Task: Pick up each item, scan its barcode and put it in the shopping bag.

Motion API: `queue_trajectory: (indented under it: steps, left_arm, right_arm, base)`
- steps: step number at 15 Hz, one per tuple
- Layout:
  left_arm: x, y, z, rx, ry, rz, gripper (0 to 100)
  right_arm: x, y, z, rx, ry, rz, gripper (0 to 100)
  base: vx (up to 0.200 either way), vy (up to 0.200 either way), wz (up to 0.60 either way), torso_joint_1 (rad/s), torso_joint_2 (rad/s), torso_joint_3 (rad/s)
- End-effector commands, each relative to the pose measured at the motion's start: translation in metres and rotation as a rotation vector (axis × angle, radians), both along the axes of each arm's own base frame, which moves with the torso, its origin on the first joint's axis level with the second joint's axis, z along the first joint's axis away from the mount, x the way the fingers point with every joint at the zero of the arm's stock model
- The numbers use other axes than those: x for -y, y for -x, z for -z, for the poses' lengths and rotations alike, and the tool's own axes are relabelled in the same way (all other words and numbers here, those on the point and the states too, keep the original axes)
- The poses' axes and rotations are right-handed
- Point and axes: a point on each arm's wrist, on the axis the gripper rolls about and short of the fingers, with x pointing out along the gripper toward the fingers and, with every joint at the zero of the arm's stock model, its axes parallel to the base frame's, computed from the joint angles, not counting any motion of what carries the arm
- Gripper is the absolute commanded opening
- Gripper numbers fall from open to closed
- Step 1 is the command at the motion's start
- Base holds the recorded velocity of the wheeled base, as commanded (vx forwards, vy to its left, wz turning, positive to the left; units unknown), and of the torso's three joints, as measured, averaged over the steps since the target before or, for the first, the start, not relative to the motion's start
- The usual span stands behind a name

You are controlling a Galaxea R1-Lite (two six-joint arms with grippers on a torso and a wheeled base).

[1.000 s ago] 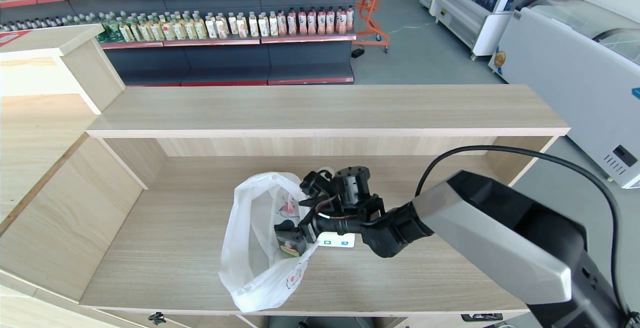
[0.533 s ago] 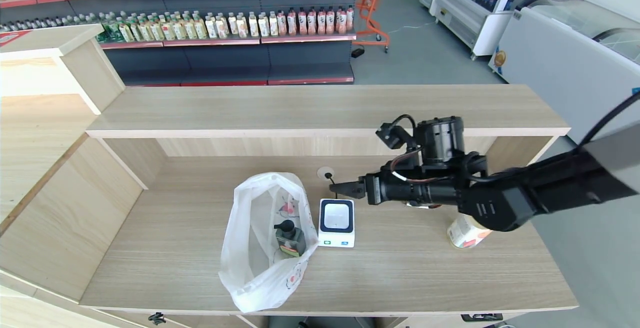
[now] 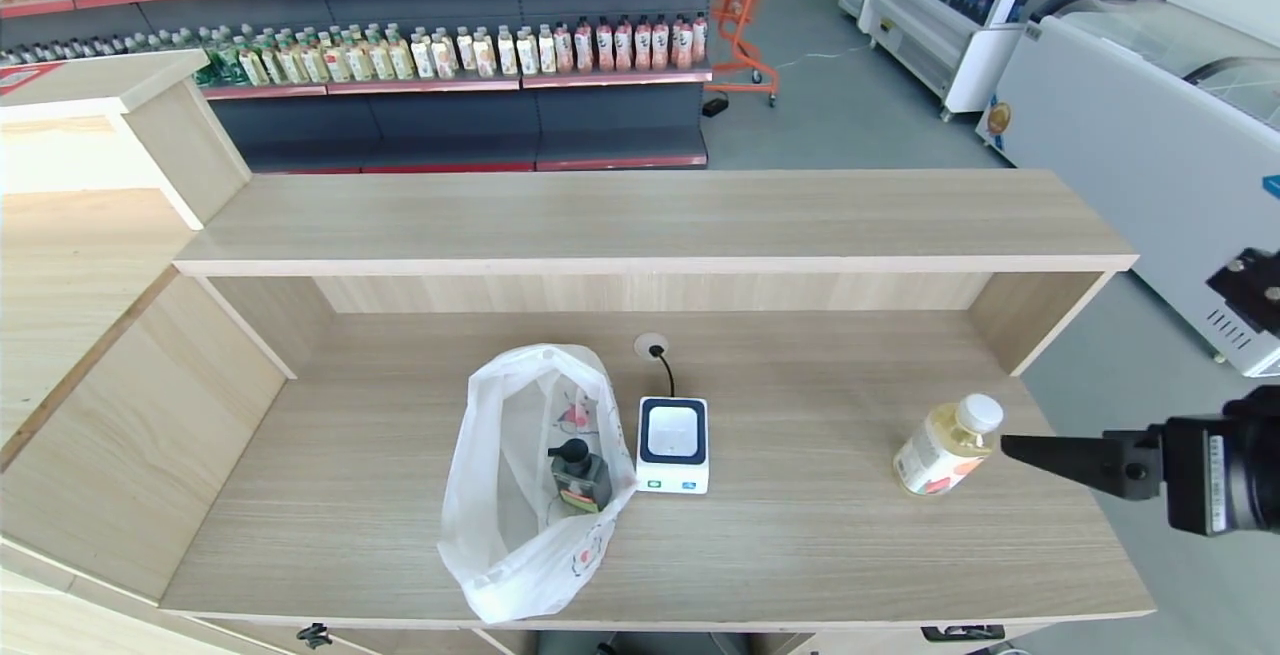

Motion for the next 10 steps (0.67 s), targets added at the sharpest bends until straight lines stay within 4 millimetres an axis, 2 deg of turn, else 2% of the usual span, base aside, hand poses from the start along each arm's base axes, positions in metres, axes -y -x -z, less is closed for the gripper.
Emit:
queue_trajectory:
  steps: [1, 6, 10]
  left_arm:
    - [0.0, -0.0001, 0.0, -0.001, 0.0, 0.0, 100]
    - [0.0, -0.0001, 0.0, -0.001, 0.0, 0.0, 100]
    - [0.0, -0.0001, 0.0, -0.001, 0.0, 0.0, 100]
  right_arm:
    - [0.0201, 0.0273, -0.0046, 0.073, -0.014, 0.102, 100]
    - [0.0289, 0.0214, -0.0032, 0.058, -0.007, 0.191, 100]
    - [0.029, 0.0219, -0.0012, 0.052, -0.008, 0.193, 100]
  base:
    - [0.0, 0.0, 0.0, 0.0, 0.0, 0.0]
    - [0.0, 0.0, 0.0, 0.0, 0.0, 0.0]
    - [-0.2, 0.0, 0.0, 0.012, 0.0, 0.002]
